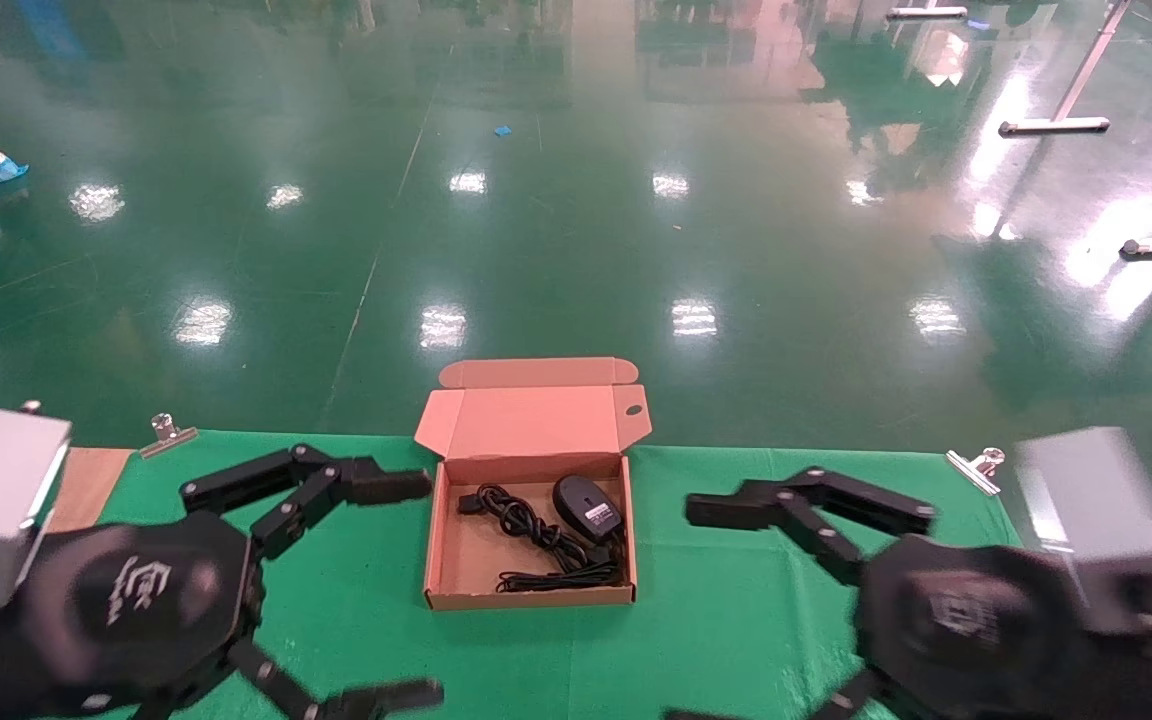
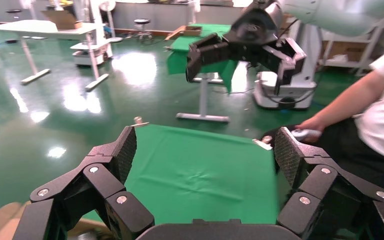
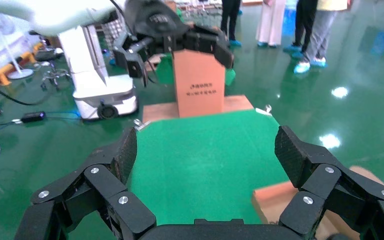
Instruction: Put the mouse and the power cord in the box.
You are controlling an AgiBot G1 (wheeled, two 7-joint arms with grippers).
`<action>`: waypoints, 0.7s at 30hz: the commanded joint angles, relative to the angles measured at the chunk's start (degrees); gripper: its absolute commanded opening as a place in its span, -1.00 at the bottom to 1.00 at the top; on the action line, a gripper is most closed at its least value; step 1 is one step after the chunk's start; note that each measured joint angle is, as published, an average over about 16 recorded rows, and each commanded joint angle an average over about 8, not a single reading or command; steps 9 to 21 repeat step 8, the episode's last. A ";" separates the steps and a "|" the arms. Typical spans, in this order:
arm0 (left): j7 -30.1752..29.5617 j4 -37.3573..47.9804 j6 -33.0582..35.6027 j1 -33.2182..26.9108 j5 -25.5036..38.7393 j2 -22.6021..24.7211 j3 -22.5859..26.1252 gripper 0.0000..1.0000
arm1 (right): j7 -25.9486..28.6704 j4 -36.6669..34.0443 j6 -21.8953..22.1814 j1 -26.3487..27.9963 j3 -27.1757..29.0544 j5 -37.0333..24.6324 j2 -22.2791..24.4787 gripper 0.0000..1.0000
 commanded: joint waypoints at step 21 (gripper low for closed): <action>-4.09 -4.66 1.81 2.14 -1.68 -1.06 -2.69 1.00 | 0.85 2.39 -3.95 -2.38 5.48 3.56 3.38 1.00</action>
